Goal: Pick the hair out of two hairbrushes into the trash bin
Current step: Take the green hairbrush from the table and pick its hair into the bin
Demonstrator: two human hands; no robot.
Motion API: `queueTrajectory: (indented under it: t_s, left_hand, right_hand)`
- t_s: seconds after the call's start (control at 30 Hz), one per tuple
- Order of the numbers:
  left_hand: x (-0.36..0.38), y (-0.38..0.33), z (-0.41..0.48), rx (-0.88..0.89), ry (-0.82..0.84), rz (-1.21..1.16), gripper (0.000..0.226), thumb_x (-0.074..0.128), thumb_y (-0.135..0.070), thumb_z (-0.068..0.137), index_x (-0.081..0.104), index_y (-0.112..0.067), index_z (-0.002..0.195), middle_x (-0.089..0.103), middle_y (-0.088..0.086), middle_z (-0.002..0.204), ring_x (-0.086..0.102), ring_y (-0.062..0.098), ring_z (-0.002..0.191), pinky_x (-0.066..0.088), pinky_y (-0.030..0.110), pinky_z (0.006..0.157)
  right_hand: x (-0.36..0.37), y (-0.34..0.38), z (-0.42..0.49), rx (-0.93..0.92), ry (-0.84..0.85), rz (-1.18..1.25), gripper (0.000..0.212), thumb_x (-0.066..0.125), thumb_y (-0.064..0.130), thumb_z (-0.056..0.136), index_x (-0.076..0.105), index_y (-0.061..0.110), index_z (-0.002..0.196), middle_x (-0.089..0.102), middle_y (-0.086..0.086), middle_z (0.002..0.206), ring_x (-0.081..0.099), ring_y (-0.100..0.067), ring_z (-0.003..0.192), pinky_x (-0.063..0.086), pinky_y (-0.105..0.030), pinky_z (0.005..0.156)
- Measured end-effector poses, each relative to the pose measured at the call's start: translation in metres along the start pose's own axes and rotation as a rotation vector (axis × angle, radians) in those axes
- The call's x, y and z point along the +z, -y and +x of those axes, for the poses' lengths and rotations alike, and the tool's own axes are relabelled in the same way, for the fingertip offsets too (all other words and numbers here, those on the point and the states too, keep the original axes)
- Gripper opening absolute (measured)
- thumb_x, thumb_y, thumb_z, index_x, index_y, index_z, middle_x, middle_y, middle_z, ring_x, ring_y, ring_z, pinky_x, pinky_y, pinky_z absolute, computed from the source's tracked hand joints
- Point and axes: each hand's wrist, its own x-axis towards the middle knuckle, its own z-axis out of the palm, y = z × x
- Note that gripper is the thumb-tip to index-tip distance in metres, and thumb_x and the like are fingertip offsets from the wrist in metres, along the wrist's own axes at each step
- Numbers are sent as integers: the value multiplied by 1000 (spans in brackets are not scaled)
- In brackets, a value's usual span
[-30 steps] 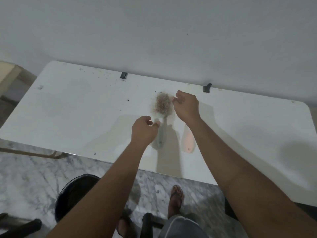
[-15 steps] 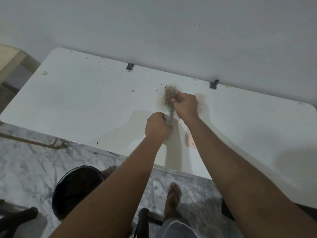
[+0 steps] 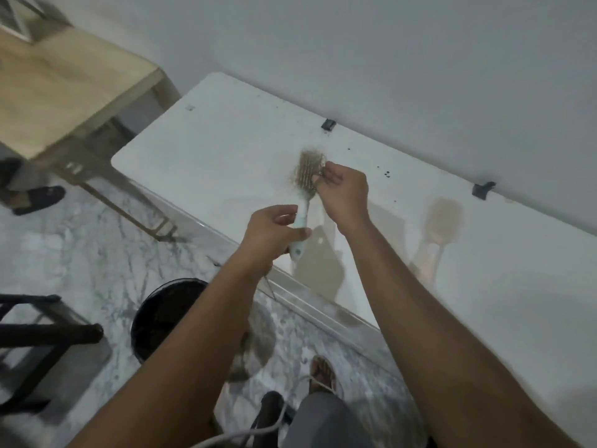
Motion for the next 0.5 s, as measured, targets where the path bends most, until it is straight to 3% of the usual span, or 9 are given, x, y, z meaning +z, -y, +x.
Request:
queueTrajectory:
  t_s: [0.1, 0.17, 0.23, 0.33, 0.43, 0.5]
  left_hand:
    - [-59, 8, -15, -28, -38, -123, 47, 80, 0, 78, 67, -10, 122, 76, 11, 110, 74, 25, 93, 60, 43, 79]
    - [-99, 18, -30, -42, -75, -179, 44, 78, -2, 82, 66, -11, 123, 76, 11, 110, 74, 28, 99, 60, 47, 83]
    - [-139, 32, -47, -51, -115, -232, 38, 74, -1, 86, 66, -11, 122, 75, 12, 112, 74, 30, 99, 60, 53, 83]
    - [-196, 60, -70, -77, -198, -305, 31, 68, 1, 89, 67, -12, 118, 75, 7, 111, 76, 27, 92, 61, 50, 78]
    - [-246, 100, -83, -119, -258, -371, 31, 68, 0, 90, 67, -12, 118, 77, 8, 108, 76, 28, 93, 60, 53, 82]
    - [-273, 136, -87, -150, -306, -412, 30, 69, 1, 88, 69, -12, 115, 76, 11, 110, 76, 30, 93, 61, 54, 80]
  right_hand:
    - [52, 20, -20, -45, 88, 18, 45, 73, 11, 88, 62, 4, 131, 69, -7, 126, 67, -10, 113, 47, -4, 84]
    - [89, 30, -40, -69, 155, 30, 44, 72, 9, 88, 62, 3, 131, 69, -8, 126, 67, -11, 113, 44, 5, 75]
    - [129, 35, -63, -97, 222, 36, 41, 71, 7, 88, 65, 4, 128, 70, -7, 124, 67, -8, 111, 43, 6, 75]
    - [190, 33, -101, -149, 325, 41, 42, 72, 6, 87, 65, 5, 129, 70, -4, 125, 66, -1, 106, 50, -8, 91]
    - [249, 14, -133, -171, 437, 59, 42, 69, -1, 88, 64, 3, 129, 67, 5, 120, 64, 8, 100, 52, -14, 94]
    - [286, -12, -153, -192, 503, 26, 41, 69, -1, 88, 65, 5, 128, 69, 3, 122, 66, 3, 106, 55, -24, 97]
